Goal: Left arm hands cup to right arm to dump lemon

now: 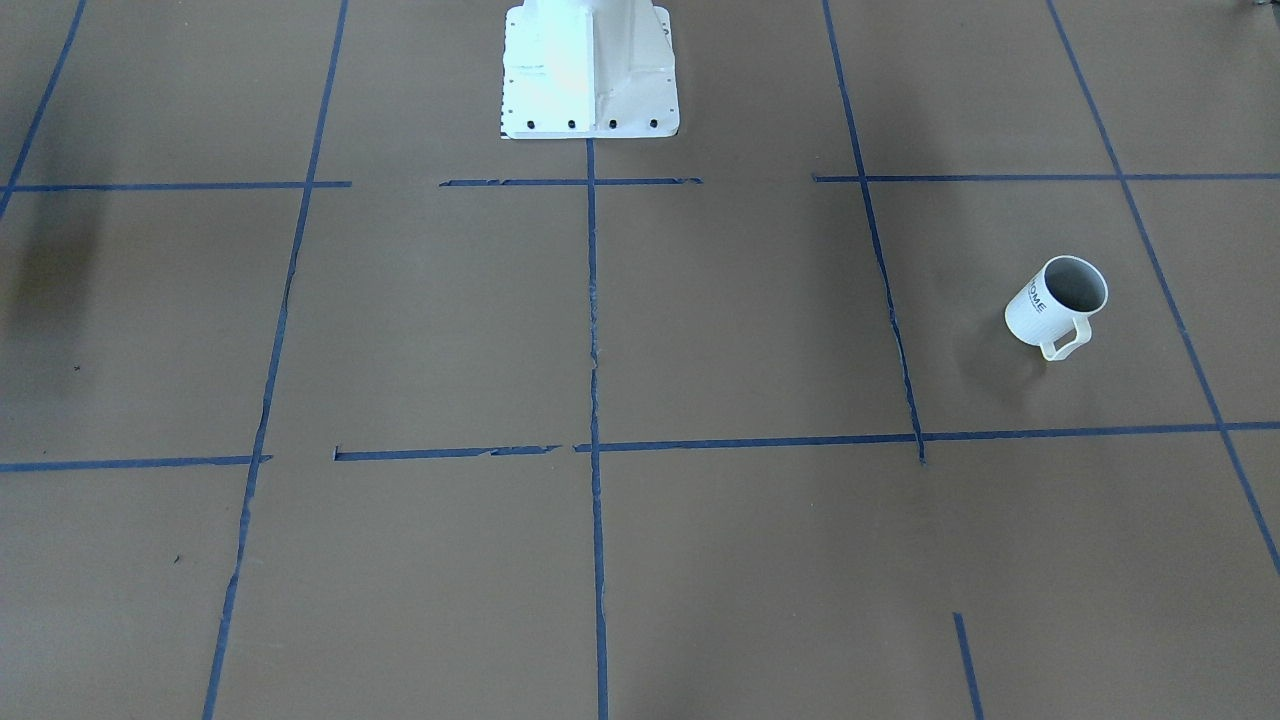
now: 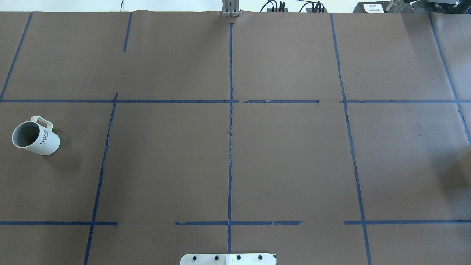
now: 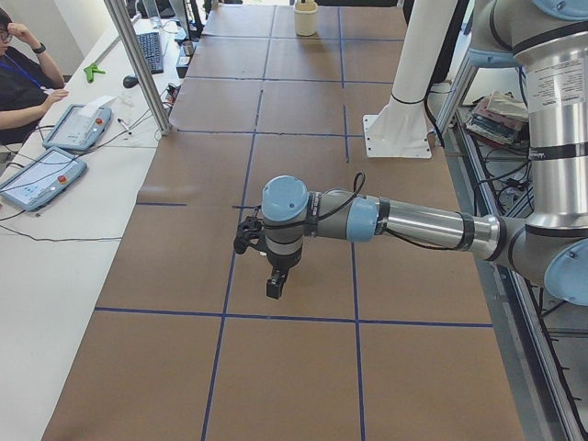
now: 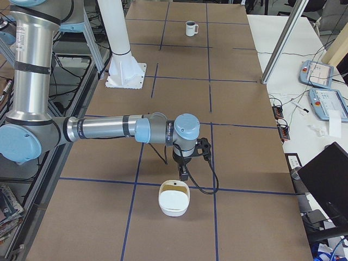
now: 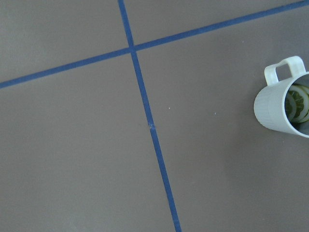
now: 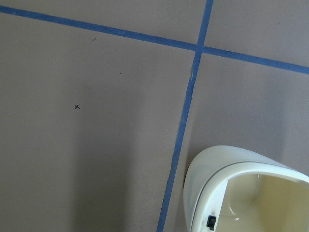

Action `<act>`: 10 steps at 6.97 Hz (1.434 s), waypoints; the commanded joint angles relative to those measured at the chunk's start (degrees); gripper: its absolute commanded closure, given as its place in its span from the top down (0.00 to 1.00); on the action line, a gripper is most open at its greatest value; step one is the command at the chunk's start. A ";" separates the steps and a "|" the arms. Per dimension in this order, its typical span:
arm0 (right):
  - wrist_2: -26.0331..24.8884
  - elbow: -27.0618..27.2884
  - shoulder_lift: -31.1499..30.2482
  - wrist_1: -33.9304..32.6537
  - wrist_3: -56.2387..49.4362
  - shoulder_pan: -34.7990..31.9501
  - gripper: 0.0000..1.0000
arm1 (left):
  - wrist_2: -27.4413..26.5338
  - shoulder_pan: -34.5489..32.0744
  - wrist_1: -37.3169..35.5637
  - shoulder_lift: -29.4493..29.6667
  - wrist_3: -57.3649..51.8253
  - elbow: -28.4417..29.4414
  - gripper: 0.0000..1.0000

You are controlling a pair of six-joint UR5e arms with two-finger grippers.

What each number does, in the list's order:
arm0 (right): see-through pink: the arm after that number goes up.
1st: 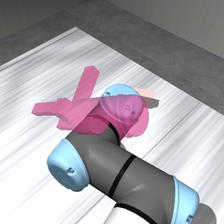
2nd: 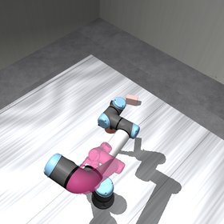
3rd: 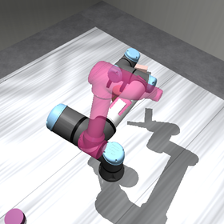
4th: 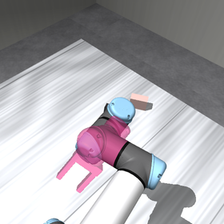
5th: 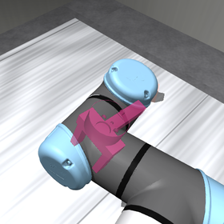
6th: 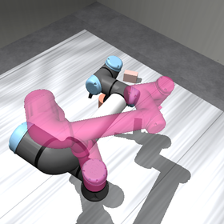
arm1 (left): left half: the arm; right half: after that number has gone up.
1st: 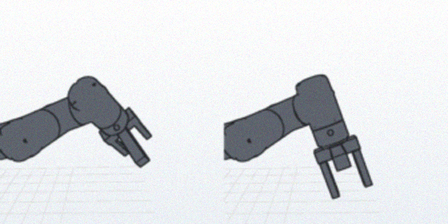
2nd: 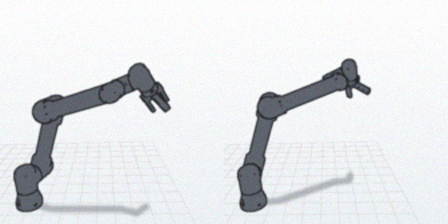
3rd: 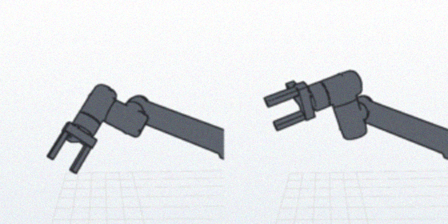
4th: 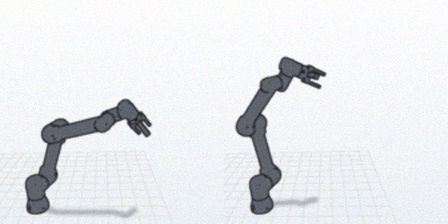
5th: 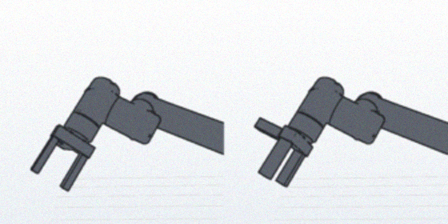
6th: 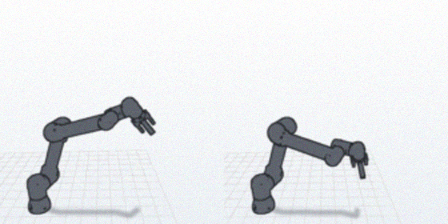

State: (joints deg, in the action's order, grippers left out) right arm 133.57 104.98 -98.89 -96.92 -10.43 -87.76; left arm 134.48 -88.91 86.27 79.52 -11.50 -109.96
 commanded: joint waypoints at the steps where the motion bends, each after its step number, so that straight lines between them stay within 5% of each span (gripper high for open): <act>1: 0.02 -0.04 0.01 -0.02 0.06 0.14 1.00 | -0.01 0.05 2.57 0.72 0.33 -0.77 1.00; 3: 0.02 -0.13 0.01 -0.02 0.15 0.40 1.00 | -0.70 5.63 7.66 -0.24 14.40 -0.17 1.00; 6: 0.02 -0.13 0.01 -0.02 0.15 0.40 1.00 | -4.74 18.81 26.25 -0.24 44.55 2.80 1.00; 8: 0.02 -0.13 0.01 -0.02 0.15 0.40 1.00 | -8.07 25.86 35.69 0.45 54.08 7.02 1.00; 10: -0.07 -0.21 -0.07 -0.02 0.06 0.40 1.00 | -8.18 28.26 36.25 1.43 54.56 9.32 1.00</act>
State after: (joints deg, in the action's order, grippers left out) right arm 133.53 104.80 -98.89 -96.94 -10.34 -87.36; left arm 126.62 -61.89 121.64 80.55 42.08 -101.63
